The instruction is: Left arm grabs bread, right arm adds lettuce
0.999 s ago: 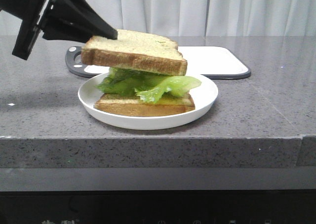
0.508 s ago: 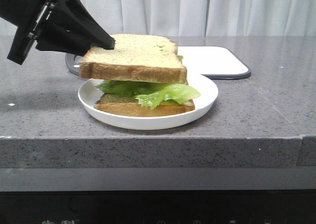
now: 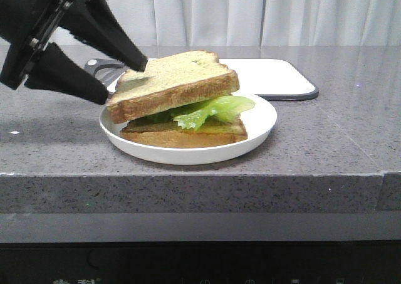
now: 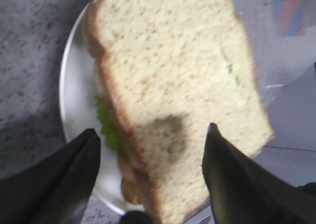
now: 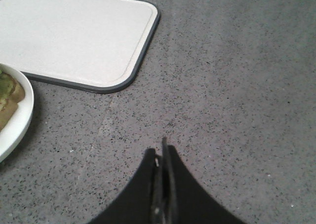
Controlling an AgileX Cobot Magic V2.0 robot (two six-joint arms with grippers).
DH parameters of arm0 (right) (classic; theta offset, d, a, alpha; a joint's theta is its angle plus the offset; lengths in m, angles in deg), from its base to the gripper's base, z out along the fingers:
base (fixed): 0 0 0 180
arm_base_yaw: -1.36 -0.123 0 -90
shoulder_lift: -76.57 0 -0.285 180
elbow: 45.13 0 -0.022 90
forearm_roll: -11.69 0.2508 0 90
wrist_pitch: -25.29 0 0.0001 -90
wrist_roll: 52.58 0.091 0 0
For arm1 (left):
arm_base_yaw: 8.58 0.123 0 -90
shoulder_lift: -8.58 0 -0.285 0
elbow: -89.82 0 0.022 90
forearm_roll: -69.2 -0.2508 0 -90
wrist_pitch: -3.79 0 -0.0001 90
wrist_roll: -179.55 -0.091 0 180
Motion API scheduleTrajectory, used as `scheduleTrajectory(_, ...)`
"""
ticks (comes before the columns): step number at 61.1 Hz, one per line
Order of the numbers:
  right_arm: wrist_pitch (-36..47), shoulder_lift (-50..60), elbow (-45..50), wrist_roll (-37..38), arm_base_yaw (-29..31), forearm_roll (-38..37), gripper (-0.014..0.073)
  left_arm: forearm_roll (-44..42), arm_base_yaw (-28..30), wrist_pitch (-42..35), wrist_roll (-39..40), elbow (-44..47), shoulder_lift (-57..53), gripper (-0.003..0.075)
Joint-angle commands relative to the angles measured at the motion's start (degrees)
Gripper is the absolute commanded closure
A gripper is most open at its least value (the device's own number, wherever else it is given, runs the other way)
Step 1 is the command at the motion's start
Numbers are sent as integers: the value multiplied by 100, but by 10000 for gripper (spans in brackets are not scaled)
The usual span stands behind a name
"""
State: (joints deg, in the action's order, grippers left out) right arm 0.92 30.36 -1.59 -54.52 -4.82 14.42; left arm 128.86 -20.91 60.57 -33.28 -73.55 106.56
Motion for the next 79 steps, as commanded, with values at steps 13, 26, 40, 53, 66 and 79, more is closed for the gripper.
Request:
scheduleTrajectory(13, 483, 34, -149, -8, 6, 30, 653, 49, 467, 272, 209, -212, -568, 270)
scheduleTrajectory(26, 483, 34, -149, -8, 6, 32, 653, 169, 665, 382, 209, -210, -1028, 323)
scheduleTrajectory(40, 478, 34, -149, -8, 6, 32, 653, 179, 665, 353, 209, -210, -1255, 715)
scheduleTrajectory(53, 465, 34, -149, -8, 6, 32, 653, 77, 665, 307, 199, -210, -1347, 740)
scheduleTrajectory(66, 340, 34, -169, -8, 6, -28, 653, -1252, 653, -656, 760, -210, -1990, 740)
scheduleTrajectory(79, 13, 34, -479, -8, 6, -230, 653, -3671, 500, -1432, 2112, -186, -2850, 740)
